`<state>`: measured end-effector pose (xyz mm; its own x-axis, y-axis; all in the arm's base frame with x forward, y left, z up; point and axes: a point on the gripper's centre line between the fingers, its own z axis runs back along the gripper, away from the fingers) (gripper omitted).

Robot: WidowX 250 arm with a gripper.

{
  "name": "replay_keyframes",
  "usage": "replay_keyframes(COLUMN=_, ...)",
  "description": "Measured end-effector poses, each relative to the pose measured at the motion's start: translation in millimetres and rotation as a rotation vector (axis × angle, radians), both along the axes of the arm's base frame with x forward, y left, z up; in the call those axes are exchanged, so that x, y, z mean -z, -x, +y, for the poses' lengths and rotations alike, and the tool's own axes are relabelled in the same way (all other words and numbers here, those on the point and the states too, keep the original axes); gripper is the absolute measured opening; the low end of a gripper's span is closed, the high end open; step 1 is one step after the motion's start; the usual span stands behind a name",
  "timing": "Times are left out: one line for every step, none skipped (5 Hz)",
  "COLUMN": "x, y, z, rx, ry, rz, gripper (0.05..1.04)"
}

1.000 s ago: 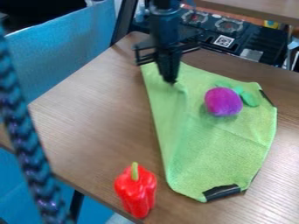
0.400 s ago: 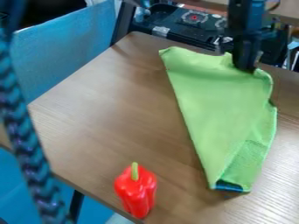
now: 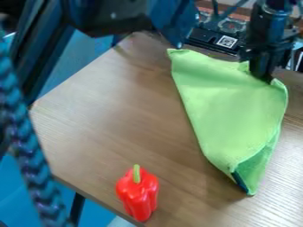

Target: Fold the cloth from bottom left to top right

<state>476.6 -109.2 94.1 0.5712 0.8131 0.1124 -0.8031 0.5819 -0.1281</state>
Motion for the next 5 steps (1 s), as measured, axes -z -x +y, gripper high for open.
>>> replay_keyframes(x=21.7, y=5.4, z=-2.2, rx=0.027, ry=-0.031, rz=-0.025, gripper=0.476)
replay_keyframes(x=5.6, y=4.5, z=-2.8, rx=0.06, ry=-0.018, rz=-0.096, gripper=0.75)
replay_keyframes(x=-3.9, y=5.3, z=-2.2, rx=0.146, ry=0.008, rz=-0.189, gripper=0.984)
replay_keyframes(x=-35.2, y=10.8, z=19.9, rx=0.222, ry=0.018, rz=-0.311, gripper=1.001)
replay_keyframes(x=-69.6, y=38.2, z=60.4, rx=0.404, ry=-0.074, rz=-0.262, gripper=1.001)
